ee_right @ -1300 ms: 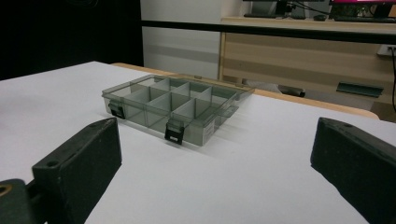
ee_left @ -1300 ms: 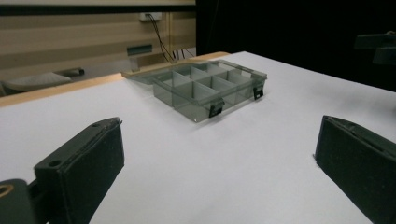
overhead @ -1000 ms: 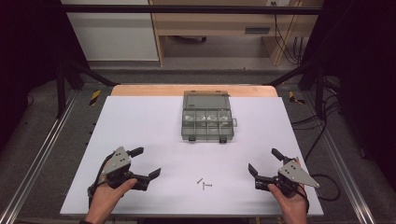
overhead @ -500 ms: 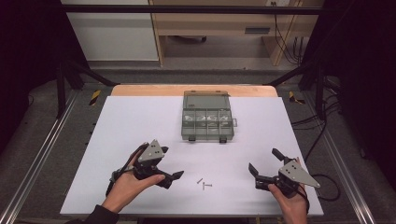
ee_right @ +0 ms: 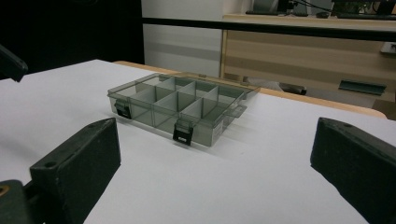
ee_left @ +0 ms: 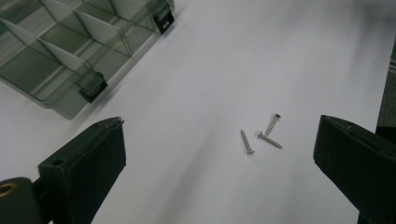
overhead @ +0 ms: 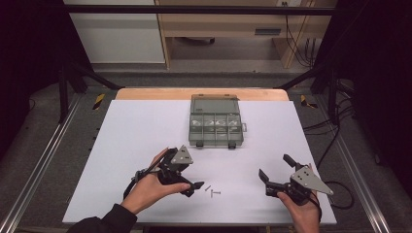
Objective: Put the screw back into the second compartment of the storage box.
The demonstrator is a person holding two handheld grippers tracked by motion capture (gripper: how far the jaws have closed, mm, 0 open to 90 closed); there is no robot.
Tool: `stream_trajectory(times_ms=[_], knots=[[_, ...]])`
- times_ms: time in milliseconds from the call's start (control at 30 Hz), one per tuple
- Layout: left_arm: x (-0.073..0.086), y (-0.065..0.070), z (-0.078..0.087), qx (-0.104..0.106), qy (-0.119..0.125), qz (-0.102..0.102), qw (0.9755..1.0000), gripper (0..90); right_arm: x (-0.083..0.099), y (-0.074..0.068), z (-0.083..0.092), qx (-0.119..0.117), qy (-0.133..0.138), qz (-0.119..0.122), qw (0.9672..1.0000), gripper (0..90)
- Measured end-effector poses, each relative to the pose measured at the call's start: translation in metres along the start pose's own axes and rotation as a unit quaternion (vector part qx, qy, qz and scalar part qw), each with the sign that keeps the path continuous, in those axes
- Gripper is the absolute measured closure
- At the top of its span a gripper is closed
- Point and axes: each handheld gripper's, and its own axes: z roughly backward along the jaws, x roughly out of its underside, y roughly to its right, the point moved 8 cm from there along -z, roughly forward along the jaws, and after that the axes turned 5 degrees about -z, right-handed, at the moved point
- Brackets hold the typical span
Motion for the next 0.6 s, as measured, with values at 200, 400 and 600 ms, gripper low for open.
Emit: stream_trajectory(times_ms=[200,400,600], knots=[[-0.003,0.001,-0.007,0.001,-0.019,-0.006,0.9998,2.9,-0.001,0.0,0.0,0.0,0.002,-0.003,1.0,1.9],[-0.006,0.003,-0.011,0.012,-0.041,-0.014,0.999,2.9,-0.001,0.0,0.0,0.001,0.002,-0.002,1.0,1.9],[-0.009,0.004,-0.016,0.017,-0.055,-0.006,0.9983,3.0,-0.001,0.0,0.0,0.002,0.002,-0.001,1.0,1.8]])
